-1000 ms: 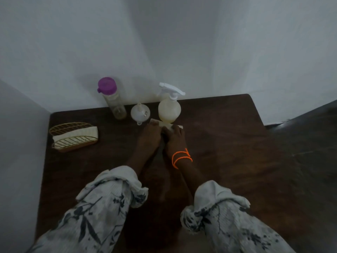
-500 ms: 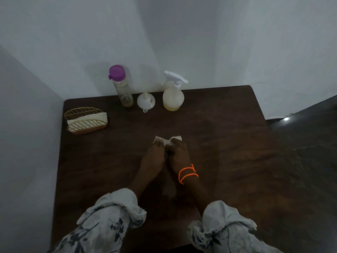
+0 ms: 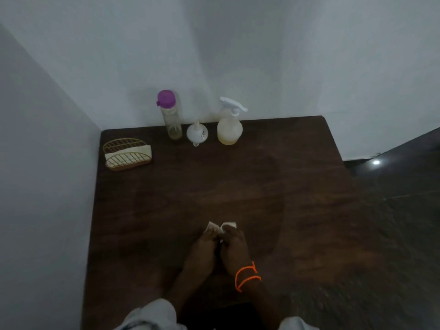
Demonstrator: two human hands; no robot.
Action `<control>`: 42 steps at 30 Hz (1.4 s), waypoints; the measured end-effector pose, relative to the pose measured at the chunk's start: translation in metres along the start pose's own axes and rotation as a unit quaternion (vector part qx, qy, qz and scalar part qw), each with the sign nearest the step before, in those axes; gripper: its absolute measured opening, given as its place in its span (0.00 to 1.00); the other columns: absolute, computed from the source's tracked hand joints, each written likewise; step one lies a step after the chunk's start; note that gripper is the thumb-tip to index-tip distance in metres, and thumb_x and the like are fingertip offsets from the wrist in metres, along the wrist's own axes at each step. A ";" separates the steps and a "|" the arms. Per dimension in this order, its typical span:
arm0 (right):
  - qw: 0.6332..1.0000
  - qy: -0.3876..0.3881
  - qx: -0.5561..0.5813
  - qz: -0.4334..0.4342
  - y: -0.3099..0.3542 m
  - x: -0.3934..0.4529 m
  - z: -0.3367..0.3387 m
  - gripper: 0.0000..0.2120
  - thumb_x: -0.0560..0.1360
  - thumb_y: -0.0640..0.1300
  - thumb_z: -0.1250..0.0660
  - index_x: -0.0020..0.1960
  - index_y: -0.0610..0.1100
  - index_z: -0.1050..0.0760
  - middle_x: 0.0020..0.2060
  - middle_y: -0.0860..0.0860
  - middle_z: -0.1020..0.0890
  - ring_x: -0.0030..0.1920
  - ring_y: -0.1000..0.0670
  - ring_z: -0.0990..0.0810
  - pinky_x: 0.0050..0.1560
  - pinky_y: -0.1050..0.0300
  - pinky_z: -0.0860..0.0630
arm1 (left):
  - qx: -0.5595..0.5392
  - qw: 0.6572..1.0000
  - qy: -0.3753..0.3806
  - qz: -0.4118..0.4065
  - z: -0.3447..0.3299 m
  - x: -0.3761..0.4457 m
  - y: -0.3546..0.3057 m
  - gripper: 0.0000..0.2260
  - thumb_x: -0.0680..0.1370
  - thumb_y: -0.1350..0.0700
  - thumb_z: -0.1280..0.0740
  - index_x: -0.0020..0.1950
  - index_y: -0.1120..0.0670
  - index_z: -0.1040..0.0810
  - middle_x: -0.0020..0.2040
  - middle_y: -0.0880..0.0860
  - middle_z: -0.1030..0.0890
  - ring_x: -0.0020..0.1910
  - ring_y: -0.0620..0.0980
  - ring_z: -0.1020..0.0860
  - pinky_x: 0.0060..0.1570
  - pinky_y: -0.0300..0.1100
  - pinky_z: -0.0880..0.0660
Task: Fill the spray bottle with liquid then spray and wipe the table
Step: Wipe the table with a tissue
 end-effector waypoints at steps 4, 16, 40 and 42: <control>0.996 0.030 0.054 -0.072 0.015 -0.009 -0.002 0.16 0.69 0.36 0.37 0.52 0.36 0.15 0.53 0.44 0.15 0.56 0.51 0.22 0.61 0.72 0.35 | -0.030 0.999 0.031 0.032 0.020 -0.020 -0.018 0.13 0.79 0.61 0.32 0.64 0.58 0.19 0.60 0.47 0.20 0.62 0.42 0.25 0.58 0.27 0.34; 0.878 0.063 0.380 -0.286 0.030 0.020 0.034 0.05 0.76 0.29 0.33 0.48 0.35 0.20 0.37 0.45 0.17 0.37 0.51 0.18 0.37 0.58 0.19 | -0.428 0.880 -0.007 0.205 0.063 0.013 -0.033 0.12 0.73 0.68 0.30 0.50 0.55 0.14 0.45 0.53 0.13 0.48 0.54 0.14 0.47 0.44 0.18; 0.952 0.022 0.275 -0.130 -0.015 0.095 0.284 0.20 0.65 0.22 0.26 0.48 0.42 0.22 0.36 0.49 0.18 0.37 0.51 0.18 0.39 0.50 0.17 | -0.106 0.980 0.123 -0.111 0.068 0.115 -0.289 0.15 0.74 0.63 0.26 0.60 0.55 0.17 0.56 0.51 0.16 0.55 0.45 0.20 0.50 0.25 0.27; 0.953 0.027 0.268 -0.138 -0.037 0.099 0.313 0.18 0.65 0.21 0.28 0.46 0.41 0.22 0.35 0.49 0.18 0.34 0.51 0.18 0.32 0.55 0.20 | -0.089 0.980 0.133 -0.122 0.045 0.121 -0.317 0.12 0.74 0.58 0.25 0.57 0.54 0.15 0.55 0.51 0.15 0.54 0.46 0.18 0.59 0.36 0.24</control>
Point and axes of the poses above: each hand's wrist, its own x-axis towards the middle knuckle, its own z-axis out of the back of the hand, y = z × x, the point moved 5 cm from there along x, towards the middle knuckle
